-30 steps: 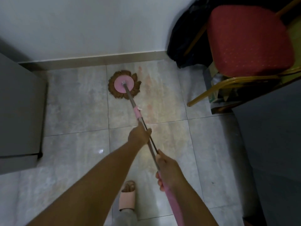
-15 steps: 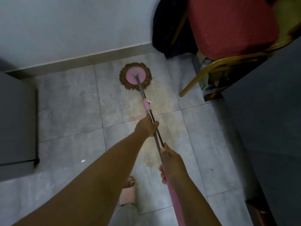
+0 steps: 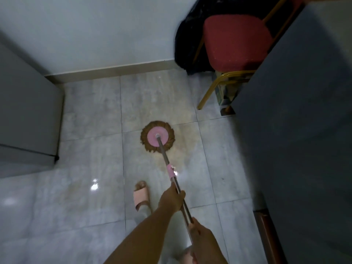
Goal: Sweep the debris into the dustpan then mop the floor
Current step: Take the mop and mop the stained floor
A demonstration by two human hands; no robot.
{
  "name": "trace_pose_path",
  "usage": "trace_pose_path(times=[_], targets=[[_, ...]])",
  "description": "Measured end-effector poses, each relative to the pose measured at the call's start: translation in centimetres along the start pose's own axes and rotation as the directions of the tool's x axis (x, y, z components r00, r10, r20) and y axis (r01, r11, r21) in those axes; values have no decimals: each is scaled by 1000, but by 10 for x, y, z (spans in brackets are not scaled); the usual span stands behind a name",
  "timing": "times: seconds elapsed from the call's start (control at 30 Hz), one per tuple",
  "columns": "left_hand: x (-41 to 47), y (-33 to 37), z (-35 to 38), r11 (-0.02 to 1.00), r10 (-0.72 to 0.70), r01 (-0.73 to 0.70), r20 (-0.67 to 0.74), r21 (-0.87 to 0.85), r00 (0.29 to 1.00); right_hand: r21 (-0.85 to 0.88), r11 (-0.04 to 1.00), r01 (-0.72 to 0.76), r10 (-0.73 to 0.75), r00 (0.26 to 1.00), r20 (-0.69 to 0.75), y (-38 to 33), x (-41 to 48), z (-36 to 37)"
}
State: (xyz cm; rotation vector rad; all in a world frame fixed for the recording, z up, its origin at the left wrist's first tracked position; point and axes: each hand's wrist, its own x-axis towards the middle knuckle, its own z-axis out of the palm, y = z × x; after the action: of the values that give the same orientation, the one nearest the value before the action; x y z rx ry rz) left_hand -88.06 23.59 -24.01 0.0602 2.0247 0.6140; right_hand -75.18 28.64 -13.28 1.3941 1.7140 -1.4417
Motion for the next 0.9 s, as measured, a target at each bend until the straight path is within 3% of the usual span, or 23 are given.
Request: trace_pose_path(times=[0.13, 0.23, 0.3, 0.43, 0.63, 0.8, 0.9], targets=[[-50, -30, 20, 992, -72, 68, -30, -107, 997, -95, 993, -76, 84, 993, 85, 28, -28, 2], [-47, -36, 16, 987, -106, 98, -53, -131, 993, -44, 992, -117, 121, 989, 84, 24, -19, 4], [-26, -31, 5, 989, -112, 102, -87, -107, 990, -42, 989, -140, 143, 987, 74, 11, -2, 4], [35, -9, -34, 994, -106, 109, -167, 10, 980, -137, 987, 88, -69, 988, 139, -29, 46, 5], [121, 44, -83, 996, -71, 81, -243, 31, 968, -125, 992, 26, -9, 992, 129, -109, 126, -15], [109, 77, -35, 998, -54, 56, -191, 4, 980, -125, 991, 54, -38, 991, 127, -74, 115, -63], [82, 94, 23, 999, -28, 23, -153, -32, 988, -55, 998, -15, 19, 997, 69, -26, 95, -105]])
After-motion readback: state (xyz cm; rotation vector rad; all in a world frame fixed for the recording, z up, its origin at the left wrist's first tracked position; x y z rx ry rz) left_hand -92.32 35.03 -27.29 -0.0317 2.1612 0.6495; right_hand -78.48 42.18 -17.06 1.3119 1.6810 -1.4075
